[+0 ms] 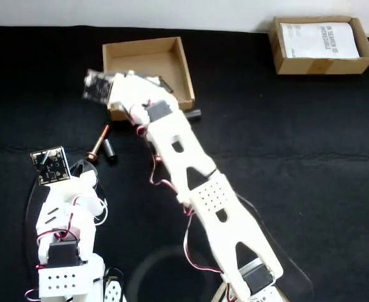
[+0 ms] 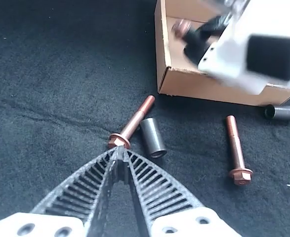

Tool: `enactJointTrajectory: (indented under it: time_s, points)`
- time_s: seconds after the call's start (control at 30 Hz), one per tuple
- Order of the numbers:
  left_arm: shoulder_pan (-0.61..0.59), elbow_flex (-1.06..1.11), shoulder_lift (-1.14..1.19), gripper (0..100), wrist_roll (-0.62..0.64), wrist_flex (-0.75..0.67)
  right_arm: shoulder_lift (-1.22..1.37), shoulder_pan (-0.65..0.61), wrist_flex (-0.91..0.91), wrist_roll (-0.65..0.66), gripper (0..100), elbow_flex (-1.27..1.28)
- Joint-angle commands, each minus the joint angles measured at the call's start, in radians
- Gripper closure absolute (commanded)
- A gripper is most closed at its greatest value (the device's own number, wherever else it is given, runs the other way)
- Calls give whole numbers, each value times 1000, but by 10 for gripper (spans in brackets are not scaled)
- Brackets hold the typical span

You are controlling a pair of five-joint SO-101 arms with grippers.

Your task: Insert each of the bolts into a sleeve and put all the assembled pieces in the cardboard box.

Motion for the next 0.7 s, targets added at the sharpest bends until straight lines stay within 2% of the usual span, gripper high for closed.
enactJointTrajectory:
  time_s: [0.0,0.13,0.3,0.37,0.57,0.67]
  points:
    - [-10,21,1,990,0,3,30,-4,47,20,919,-137]
    - [-10,21,-1,990,0,3,93,-4,174,20,827,-269]
    - [-10,21,-1,990,0,3,61,7,286,11,826,-337]
    - [-10,21,-1,990,0,3,-2,15,366,-94,826,-337]
    - [-10,21,-1,990,0,3,-265,18,654,-572,826,-337]
    - [-10,21,1,990,0,3,-360,21,763,-704,826,-337]
